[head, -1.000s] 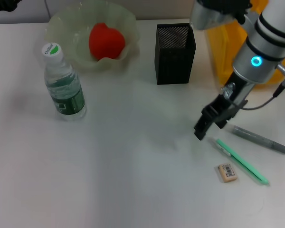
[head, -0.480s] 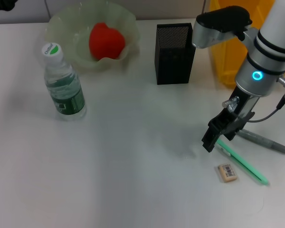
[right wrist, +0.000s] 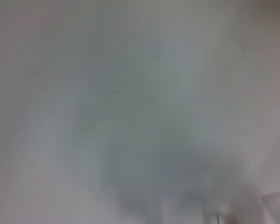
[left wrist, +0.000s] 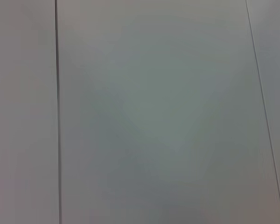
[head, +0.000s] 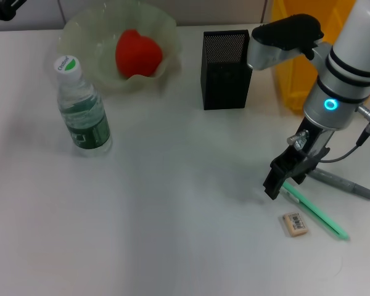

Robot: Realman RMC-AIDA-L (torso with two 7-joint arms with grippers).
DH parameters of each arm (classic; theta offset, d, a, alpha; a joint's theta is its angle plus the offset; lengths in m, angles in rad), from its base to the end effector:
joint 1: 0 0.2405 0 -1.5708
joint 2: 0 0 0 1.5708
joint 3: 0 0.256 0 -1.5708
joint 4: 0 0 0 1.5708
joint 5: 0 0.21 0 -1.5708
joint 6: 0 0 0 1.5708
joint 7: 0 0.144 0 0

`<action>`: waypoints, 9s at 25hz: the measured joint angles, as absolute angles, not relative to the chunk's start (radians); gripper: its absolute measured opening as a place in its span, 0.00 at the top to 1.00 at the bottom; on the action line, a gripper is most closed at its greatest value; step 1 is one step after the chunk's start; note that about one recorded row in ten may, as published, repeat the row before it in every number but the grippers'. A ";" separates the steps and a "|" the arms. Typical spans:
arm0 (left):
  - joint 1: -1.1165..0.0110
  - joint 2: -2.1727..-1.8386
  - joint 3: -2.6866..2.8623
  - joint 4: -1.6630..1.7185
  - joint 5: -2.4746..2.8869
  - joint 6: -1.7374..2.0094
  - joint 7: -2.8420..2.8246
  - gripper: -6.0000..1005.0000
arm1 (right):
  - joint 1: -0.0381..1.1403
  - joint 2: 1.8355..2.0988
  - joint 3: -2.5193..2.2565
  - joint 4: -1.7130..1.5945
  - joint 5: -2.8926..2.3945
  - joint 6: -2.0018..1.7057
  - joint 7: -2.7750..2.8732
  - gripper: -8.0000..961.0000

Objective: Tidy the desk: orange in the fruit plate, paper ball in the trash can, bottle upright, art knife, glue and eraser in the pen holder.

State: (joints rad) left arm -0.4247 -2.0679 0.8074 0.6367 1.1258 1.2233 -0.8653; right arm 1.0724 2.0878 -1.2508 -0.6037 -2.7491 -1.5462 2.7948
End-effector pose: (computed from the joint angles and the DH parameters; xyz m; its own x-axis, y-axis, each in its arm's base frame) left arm -0.2715 0.3748 0.0801 0.6874 -0.1970 0.6990 0.5449 -0.4965 -0.6757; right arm 0.1743 0.3799 -0.0525 0.3668 -0.8341 0.4119 -0.7094 -0.5372 -0.4562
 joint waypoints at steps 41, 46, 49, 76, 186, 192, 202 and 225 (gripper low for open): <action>-0.405 -2.070 0.784 0.634 1.126 1.228 -0.853 0.22 | 1.118 2.091 -1.265 -0.503 -2.749 -1.499 2.789 0.67; -0.400 -2.071 0.784 0.634 1.126 1.232 -0.853 0.22 | 1.120 2.091 -1.288 -0.502 -2.746 -1.500 2.789 0.76; -0.398 -2.071 0.784 0.634 1.125 1.233 -0.853 0.22 | 1.120 2.091 -1.288 -0.501 -2.745 -1.501 2.789 0.81; -0.434 -2.068 0.771 0.635 1.112 1.238 -0.853 0.22 | 0.845 2.076 -0.927 -1.042 -2.575 -1.619 2.564 0.81; -0.473 -2.069 0.759 0.583 1.089 1.194 -0.790 0.22 | 0.931 2.092 -1.644 -0.919 -2.596 -1.701 2.820 0.35; -0.478 -2.069 0.758 0.583 1.089 1.183 -0.788 0.22 | 0.943 2.092 -1.645 -0.917 -2.579 -1.696 2.821 0.35; -0.482 -2.068 0.758 0.583 1.089 1.183 -0.787 0.22 | 0.964 2.092 -1.648 -0.868 -2.552 -1.690 2.824 0.36; -0.468 -2.068 0.758 0.585 1.089 1.195 -0.778 0.22 | 1.005 2.092 -1.688 -0.770 -2.500 -1.678 2.838 0.56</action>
State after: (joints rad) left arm -0.4677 -2.0677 0.7578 0.5849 1.0891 1.1950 -0.7783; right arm 1.0046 2.0923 -1.6883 -0.7696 -2.4999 -1.6778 2.8378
